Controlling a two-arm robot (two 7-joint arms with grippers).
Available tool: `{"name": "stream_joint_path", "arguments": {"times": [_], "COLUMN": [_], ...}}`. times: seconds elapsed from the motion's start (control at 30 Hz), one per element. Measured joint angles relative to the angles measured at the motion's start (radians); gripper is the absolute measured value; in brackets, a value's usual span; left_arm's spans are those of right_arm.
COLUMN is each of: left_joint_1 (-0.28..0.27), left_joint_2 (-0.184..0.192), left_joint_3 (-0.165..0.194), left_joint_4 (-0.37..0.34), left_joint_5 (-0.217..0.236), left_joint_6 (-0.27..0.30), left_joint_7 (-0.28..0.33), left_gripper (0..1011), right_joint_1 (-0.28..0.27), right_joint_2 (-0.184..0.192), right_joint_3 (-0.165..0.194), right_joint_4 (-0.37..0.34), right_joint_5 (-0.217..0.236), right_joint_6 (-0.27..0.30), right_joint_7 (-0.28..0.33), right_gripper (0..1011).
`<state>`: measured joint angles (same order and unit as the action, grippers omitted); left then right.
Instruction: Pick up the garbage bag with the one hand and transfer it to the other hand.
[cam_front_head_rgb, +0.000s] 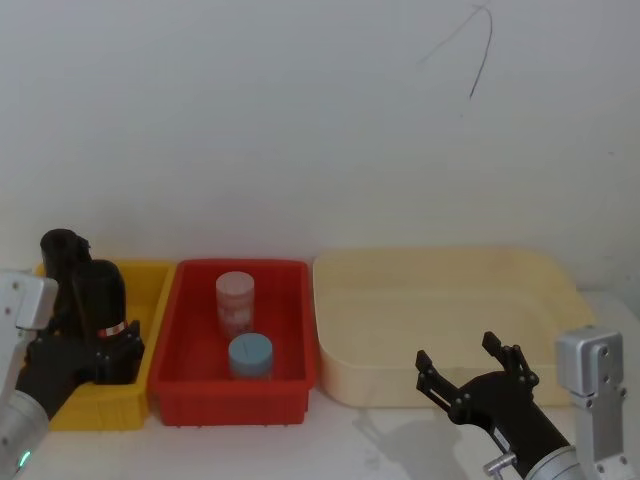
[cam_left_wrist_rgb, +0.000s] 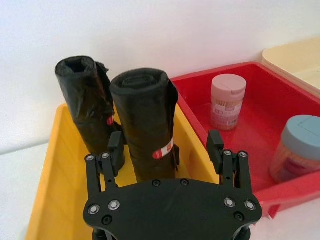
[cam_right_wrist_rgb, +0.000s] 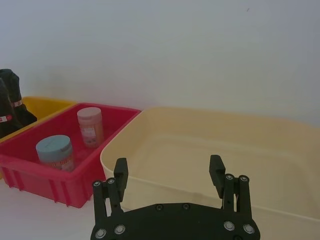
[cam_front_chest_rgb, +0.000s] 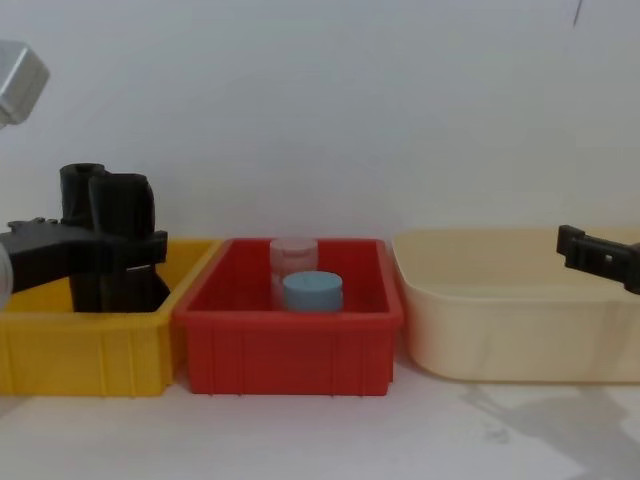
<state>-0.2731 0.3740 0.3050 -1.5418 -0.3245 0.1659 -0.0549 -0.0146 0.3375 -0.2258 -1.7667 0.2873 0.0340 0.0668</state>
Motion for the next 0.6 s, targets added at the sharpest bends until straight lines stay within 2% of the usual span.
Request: {"name": "stream_joint_path", "arguments": {"times": [0.6], "left_joint_1": [-0.114], "left_joint_2": [-0.032], "left_joint_3": [0.031], "left_joint_4": [0.118], "left_joint_5": [0.068], "left_joint_6": [-0.006], "left_joint_7": [-0.008], "left_gripper": [1000], "right_joint_1": [0.0], "right_joint_2": [0.0], "right_joint_3": [0.0], "right_joint_4": [0.0], "right_joint_5": [0.0], "right_joint_6": [0.0], "right_joint_7": [0.0], "right_gripper": [1001]}}
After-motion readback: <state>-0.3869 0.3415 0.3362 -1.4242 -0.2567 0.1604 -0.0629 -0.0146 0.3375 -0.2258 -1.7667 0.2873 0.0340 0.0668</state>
